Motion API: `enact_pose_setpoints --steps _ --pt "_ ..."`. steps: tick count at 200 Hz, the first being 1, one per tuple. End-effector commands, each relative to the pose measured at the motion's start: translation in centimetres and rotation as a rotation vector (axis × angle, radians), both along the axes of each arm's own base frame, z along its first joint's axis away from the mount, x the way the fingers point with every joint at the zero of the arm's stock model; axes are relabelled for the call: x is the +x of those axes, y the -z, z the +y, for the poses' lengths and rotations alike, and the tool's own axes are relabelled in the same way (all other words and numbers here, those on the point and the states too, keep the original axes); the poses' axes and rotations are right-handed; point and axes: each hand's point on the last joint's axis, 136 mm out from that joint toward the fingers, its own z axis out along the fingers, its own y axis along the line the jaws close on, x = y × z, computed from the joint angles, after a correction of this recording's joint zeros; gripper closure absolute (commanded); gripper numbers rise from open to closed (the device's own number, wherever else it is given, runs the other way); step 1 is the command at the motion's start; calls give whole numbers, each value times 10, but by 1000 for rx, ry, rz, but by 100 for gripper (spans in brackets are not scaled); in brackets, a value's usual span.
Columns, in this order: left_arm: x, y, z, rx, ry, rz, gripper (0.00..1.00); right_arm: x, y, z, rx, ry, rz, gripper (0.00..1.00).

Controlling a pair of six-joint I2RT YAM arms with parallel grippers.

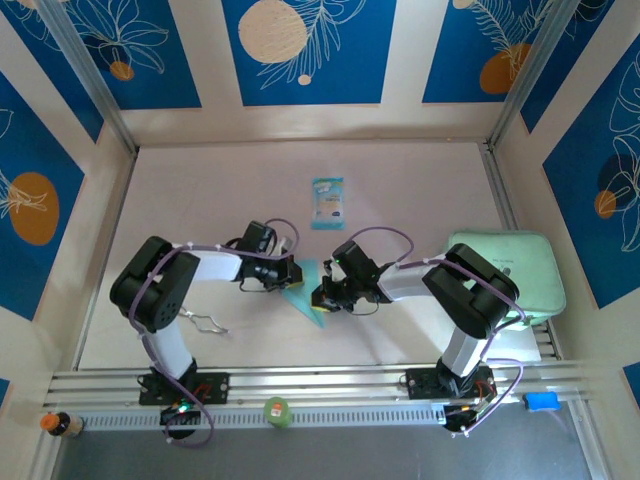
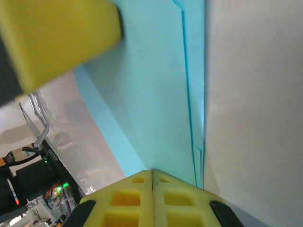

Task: Fold a paper plane with a square sheet of paper (pick it up from the middle)
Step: Fourth fold the wing at the center of the table.

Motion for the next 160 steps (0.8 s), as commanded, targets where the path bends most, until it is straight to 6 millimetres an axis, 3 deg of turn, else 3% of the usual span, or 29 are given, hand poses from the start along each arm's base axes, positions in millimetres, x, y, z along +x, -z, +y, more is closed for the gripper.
enact_pose_setpoints --steps 1,102,160 --pt "30 11 24 68 -77 -58 100 -45 52 -47 -223 -4 188 100" --pt "69 8 60 136 -183 -60 100 -47 52 -47 -218 -20 194 100" --pt "83 -8 73 140 -226 -99 100 -46 51 -48 -217 -19 190 100"
